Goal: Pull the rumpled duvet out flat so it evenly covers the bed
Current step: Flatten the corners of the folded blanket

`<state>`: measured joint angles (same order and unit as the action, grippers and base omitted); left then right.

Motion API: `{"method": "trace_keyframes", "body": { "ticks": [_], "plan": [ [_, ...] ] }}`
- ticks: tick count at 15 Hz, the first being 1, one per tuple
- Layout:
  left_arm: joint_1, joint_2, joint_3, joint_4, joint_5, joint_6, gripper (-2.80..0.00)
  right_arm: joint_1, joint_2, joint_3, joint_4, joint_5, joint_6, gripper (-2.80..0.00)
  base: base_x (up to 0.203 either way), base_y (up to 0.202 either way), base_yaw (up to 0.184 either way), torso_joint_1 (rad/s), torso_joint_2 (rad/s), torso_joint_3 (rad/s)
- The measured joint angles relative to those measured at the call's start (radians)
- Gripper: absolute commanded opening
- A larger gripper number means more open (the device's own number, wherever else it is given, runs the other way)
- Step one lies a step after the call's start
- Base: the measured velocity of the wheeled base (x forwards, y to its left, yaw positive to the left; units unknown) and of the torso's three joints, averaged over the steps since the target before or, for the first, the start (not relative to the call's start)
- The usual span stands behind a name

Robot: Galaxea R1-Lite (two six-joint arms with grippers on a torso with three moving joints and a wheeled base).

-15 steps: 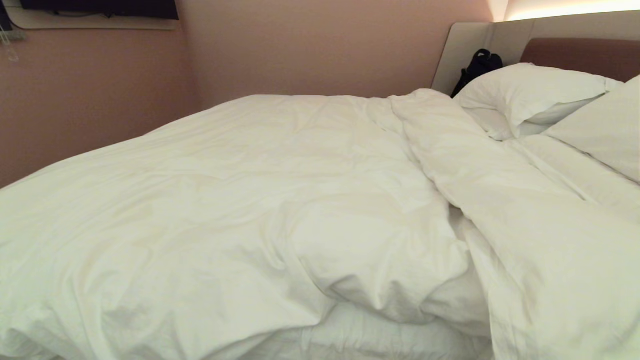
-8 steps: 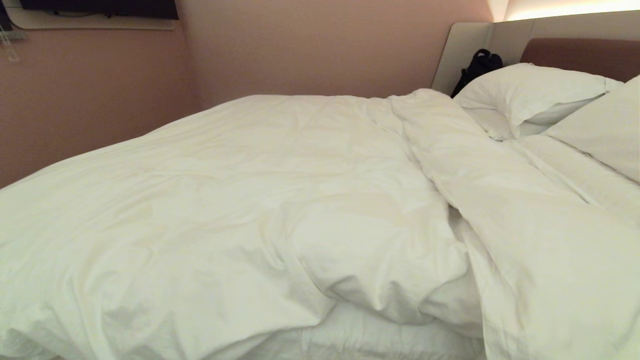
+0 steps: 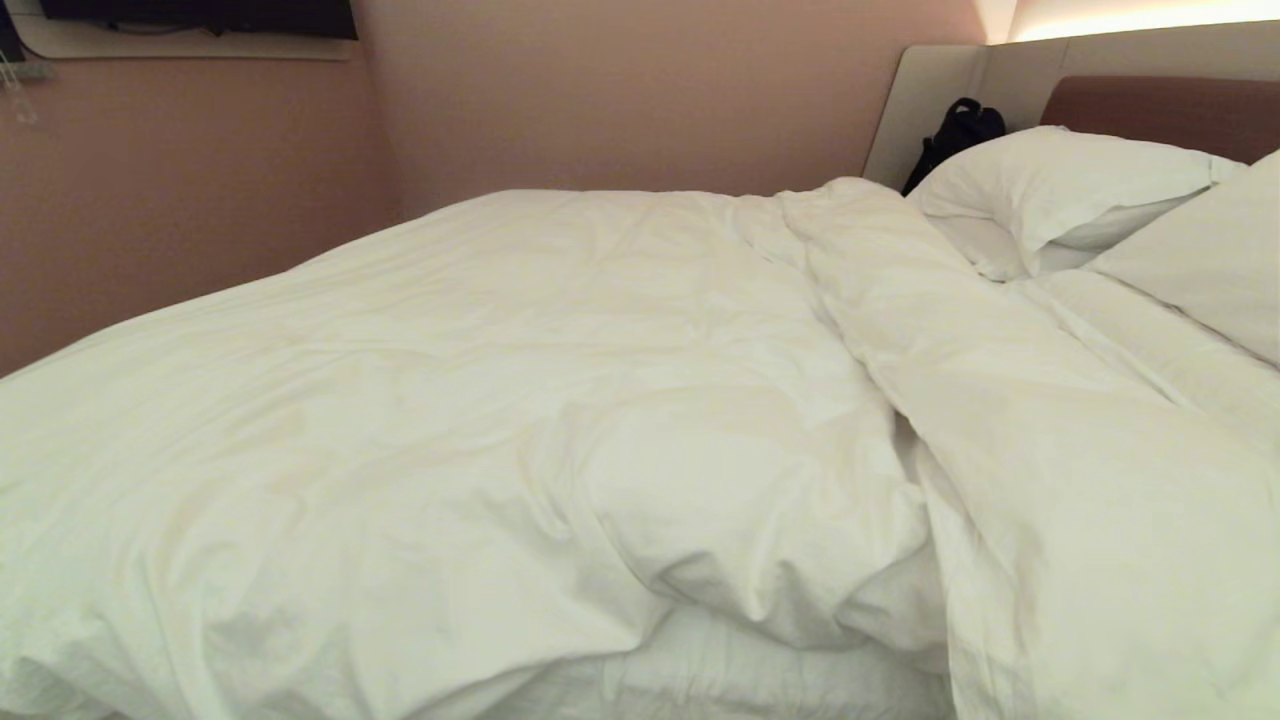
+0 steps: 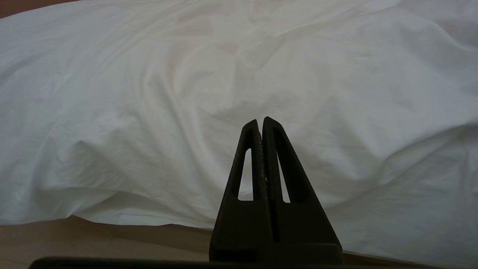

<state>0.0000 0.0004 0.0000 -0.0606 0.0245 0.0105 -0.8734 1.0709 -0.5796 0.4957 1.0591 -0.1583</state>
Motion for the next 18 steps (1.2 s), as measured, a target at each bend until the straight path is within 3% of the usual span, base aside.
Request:
{"method": "trace_keyframes", "body": {
  "ticks": [4,7,12,18],
  "plan": [
    [0.0,0.0,0.0,0.0,-0.001,0.0,-2.8,0.033,-0.004,-0.019,0.007,0.035,0.021,-2.8,0.0,0.0,0.0,0.0,0.0,0.0],
    [0.0,0.0,0.0,0.0,0.0,0.0,-2.8,0.066,-0.019,-0.136,0.019,0.037,0.074,-2.8,0.0,0.0,0.0,0.0,0.0,0.0],
    [0.0,0.0,0.0,0.0,0.0,0.0,-2.8,0.162,0.019,-0.513,0.013,0.032,0.247,-2.8,0.0,0.0,0.0,0.0,0.0,0.0],
    [0.0,0.0,0.0,0.0,0.0,0.0,-2.8,0.216,0.222,-0.98,0.017,0.023,0.477,-2.8,0.0,0.0,0.0,0.0,0.0,0.0]
  ]
}}
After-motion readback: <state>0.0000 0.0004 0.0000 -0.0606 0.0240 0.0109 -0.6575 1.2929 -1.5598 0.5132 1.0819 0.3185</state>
